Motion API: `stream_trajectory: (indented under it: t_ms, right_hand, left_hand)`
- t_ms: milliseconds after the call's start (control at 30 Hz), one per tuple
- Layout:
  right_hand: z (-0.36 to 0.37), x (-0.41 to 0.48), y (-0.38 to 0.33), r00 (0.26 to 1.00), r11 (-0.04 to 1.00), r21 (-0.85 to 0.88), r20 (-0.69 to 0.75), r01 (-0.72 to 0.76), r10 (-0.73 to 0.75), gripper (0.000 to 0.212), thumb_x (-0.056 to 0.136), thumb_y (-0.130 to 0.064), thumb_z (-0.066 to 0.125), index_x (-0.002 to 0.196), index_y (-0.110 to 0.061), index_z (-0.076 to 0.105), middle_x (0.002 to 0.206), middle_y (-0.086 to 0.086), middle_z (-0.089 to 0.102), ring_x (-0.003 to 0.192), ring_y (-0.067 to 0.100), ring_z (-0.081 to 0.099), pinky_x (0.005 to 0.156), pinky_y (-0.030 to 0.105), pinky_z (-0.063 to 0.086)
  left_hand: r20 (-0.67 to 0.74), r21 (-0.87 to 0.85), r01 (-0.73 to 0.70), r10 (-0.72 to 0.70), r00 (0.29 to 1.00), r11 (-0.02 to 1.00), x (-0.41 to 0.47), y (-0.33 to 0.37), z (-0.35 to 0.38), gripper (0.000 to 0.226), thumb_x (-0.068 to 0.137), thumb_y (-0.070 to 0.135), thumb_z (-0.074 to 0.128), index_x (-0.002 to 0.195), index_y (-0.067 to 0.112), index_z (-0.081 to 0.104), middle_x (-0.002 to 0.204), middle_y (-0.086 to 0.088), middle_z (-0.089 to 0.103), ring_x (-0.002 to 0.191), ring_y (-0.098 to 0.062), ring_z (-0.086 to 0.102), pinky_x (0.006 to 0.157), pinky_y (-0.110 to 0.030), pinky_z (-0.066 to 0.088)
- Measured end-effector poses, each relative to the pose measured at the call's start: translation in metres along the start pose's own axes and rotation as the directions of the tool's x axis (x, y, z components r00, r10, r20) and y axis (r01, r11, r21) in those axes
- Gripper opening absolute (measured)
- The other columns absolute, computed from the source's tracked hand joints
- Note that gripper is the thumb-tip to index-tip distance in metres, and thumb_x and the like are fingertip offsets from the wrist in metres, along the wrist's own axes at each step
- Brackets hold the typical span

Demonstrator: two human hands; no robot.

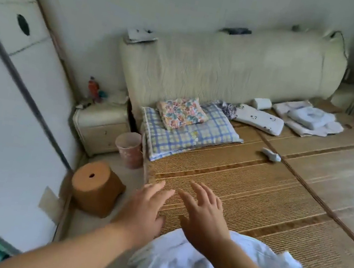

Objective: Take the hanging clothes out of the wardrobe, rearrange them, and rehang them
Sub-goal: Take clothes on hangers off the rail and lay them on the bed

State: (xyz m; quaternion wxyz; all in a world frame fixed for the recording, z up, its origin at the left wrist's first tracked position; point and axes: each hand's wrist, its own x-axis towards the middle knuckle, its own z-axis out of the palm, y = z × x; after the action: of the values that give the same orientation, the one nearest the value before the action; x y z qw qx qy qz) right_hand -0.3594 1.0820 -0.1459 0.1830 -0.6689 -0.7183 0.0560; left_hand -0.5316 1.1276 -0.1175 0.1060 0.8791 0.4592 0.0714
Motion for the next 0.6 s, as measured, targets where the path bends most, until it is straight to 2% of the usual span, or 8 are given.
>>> stream_trajectory:
  t_ms: [67, 233, 367, 600]
  right_hand:
    - [-0.015, 0.016, -0.041, 0.995, 0.995, 0.017, -0.012, 0.103, -0.103, 0.062, 0.084, -0.035, 0.053, 0.142, -0.038, 0.031, 0.155, 0.003, 0.022, 0.143, 0.024, 0.014, 0.112, 0.047, 0.019]
    - [-0.053, 0.038, -0.163, 0.938, 0.939, 0.036, -0.062, 0.343, -0.34, 0.064, 0.084, -0.038, 0.053, 0.142, -0.042, 0.026, 0.154, -0.001, 0.023, 0.141, 0.02, 0.018, 0.112, 0.043, 0.021]
    - [-0.082, 0.039, -0.272, 0.872, 0.872, 0.063, -0.12, 0.485, -0.475, 0.063, 0.086, -0.042, 0.051, 0.143, -0.044, 0.024, 0.154, -0.004, 0.021, 0.141, 0.019, 0.019, 0.112, 0.041, 0.018]
    - [-0.131, 0.005, -0.458, 0.713, 0.713, 0.11, -0.258, 0.692, -0.652, 0.066, 0.087, -0.047, 0.052, 0.143, -0.044, 0.018, 0.154, -0.008, 0.02, 0.141, 0.017, 0.019, 0.112, 0.038, 0.019]
  left_hand:
    - [-0.1, 0.029, 0.052, -0.049, 0.994, 0.998, -0.024, -0.02, -0.041, 0.066, 0.084, 0.029, 0.053, 0.145, 0.038, 0.029, 0.156, 0.004, 0.022, 0.142, -0.015, 0.021, 0.116, -0.031, 0.02]
    - [-0.292, 0.127, 0.191, -0.147, 0.945, 0.973, -0.113, -0.067, -0.133, 0.066, 0.081, 0.036, 0.058, 0.143, 0.035, 0.036, 0.154, 0.002, 0.028, 0.139, -0.019, 0.027, 0.112, -0.031, 0.023]
    - [-0.412, 0.208, 0.339, -0.232, 0.881, 0.917, -0.202, -0.101, -0.197, 0.067, 0.083, 0.043, 0.052, 0.145, 0.033, 0.031, 0.156, 0.002, 0.022, 0.142, -0.015, 0.02, 0.114, -0.032, 0.019]
    - [-0.629, 0.271, 0.622, -0.355, 0.692, 0.735, -0.344, -0.121, -0.304, 0.068, 0.085, 0.049, 0.05, 0.144, 0.036, 0.02, 0.157, 0.004, 0.009, 0.143, -0.017, 0.007, 0.114, -0.041, 0.017]
